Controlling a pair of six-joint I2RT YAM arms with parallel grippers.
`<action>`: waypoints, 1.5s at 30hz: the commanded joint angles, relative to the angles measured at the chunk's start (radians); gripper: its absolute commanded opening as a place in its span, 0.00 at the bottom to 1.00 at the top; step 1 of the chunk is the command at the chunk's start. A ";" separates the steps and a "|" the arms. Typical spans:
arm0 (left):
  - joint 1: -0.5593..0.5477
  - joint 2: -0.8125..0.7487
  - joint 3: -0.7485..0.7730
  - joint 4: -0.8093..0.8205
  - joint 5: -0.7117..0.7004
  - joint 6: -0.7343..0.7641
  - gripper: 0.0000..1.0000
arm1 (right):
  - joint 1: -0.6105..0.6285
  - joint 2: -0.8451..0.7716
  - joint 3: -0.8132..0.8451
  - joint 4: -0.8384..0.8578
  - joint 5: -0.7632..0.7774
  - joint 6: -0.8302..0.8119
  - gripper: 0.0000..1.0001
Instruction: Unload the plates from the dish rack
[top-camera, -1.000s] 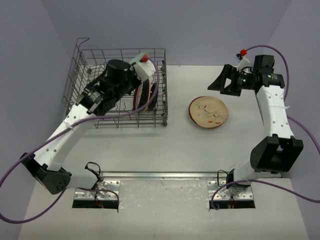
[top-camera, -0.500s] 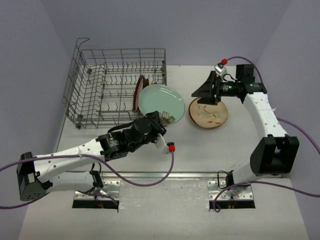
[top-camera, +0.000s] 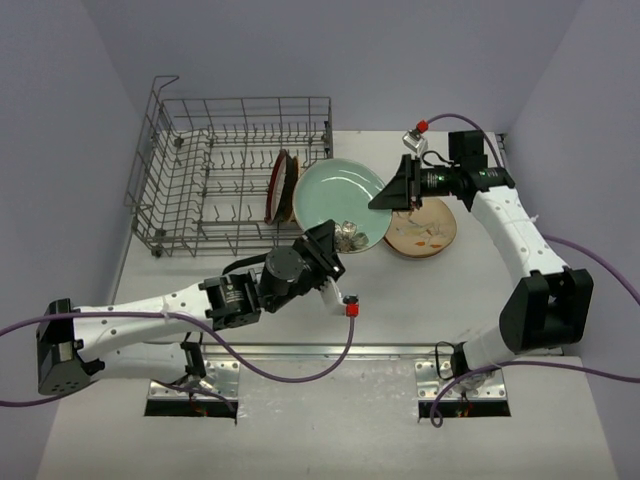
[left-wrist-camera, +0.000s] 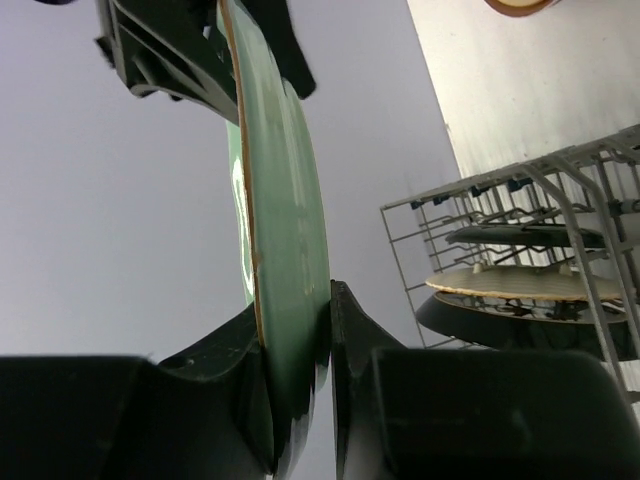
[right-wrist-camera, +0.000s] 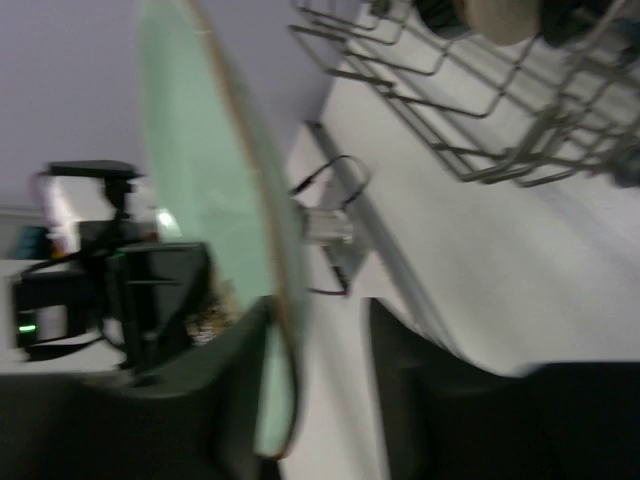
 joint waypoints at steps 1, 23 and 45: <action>-0.011 -0.014 0.026 0.243 -0.055 0.021 0.03 | -0.002 -0.025 -0.011 0.086 -0.028 0.009 0.05; 0.326 0.197 0.629 -0.284 -0.220 -0.879 1.00 | -0.451 0.134 -0.017 -0.144 0.176 -0.354 0.00; 0.495 0.173 0.609 -0.576 0.011 -1.354 1.00 | -0.457 0.404 0.107 -0.142 0.412 -0.410 0.07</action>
